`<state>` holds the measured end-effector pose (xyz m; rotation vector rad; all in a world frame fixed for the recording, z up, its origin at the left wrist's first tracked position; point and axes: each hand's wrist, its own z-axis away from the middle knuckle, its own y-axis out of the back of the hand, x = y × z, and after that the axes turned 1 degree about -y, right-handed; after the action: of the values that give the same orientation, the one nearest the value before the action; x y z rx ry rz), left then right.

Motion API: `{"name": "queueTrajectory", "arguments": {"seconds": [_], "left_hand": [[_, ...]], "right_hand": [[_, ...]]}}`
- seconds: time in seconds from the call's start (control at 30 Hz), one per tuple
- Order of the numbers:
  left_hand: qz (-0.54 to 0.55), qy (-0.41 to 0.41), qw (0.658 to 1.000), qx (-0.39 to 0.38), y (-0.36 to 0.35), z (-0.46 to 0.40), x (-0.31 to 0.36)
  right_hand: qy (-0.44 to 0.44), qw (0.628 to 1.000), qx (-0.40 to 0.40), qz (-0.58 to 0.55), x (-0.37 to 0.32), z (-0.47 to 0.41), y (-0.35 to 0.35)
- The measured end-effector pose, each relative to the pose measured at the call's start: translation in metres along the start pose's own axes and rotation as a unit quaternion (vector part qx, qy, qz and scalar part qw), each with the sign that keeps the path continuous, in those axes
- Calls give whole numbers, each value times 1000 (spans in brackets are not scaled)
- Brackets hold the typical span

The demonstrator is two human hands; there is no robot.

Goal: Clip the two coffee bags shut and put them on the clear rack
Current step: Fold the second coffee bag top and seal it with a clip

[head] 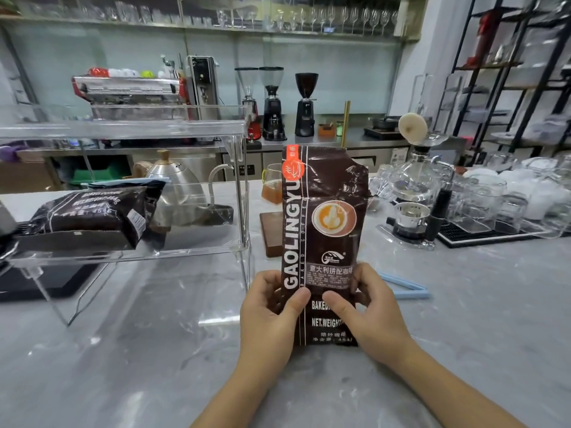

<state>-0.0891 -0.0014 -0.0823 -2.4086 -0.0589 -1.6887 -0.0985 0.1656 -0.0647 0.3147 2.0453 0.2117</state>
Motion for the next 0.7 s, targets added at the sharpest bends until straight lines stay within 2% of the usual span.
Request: {"name": "queueTrajectory", "arguments": {"seconds": [0.17, 0.37, 0.47, 0.6, 0.7], "left_hand": [[25, 9, 1000, 9, -1, 0, -2], [55, 21, 998, 10, -2, 4, 1], [64, 21, 998, 21, -3, 4, 2], [65, 26, 997, 24, -2, 3, 3], [61, 25, 997, 27, -1, 3, 4]], "right_hand": [[-7, 1000, 14, -11, -2, 1, -2], [-33, 995, 38, -87, -1, 0, -1], [-34, 996, 1, -88, 3, 1, 3], [-63, 984, -93, -138, 9, 1, 13], [-65, 982, -104, -143, 10, 1, 15]]}}
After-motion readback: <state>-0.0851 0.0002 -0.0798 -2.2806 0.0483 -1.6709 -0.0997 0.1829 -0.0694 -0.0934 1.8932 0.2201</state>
